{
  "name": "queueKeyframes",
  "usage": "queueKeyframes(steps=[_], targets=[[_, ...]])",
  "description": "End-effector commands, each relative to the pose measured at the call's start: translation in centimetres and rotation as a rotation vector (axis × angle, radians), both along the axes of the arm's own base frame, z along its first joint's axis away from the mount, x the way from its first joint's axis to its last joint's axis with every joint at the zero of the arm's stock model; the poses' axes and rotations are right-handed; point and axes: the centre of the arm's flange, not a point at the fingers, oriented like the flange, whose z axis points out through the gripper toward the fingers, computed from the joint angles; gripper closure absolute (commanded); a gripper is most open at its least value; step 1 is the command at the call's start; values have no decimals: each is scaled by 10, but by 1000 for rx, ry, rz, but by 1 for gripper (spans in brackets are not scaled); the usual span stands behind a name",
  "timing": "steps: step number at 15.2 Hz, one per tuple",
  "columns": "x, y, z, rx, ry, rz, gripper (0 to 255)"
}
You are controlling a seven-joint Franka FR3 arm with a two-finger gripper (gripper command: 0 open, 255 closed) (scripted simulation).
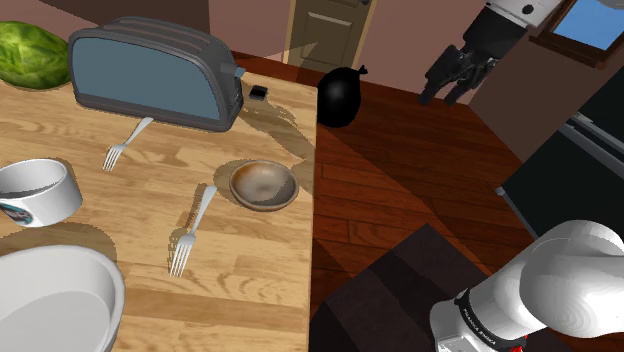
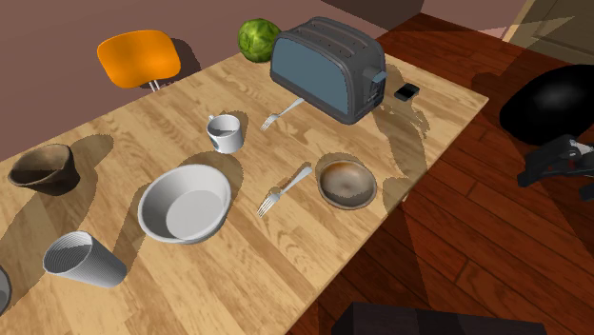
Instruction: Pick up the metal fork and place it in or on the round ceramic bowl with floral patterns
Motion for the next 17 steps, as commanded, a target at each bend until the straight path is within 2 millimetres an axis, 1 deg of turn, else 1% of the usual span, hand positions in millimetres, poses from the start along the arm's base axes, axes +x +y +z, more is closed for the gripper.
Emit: queueKeyframes(steps=[1,9,17], targets=[[0,0,0,0,0,0,0],[11,101,-43,-18,8,-104,0],[31,199,-88,-35,17,-207,0]])
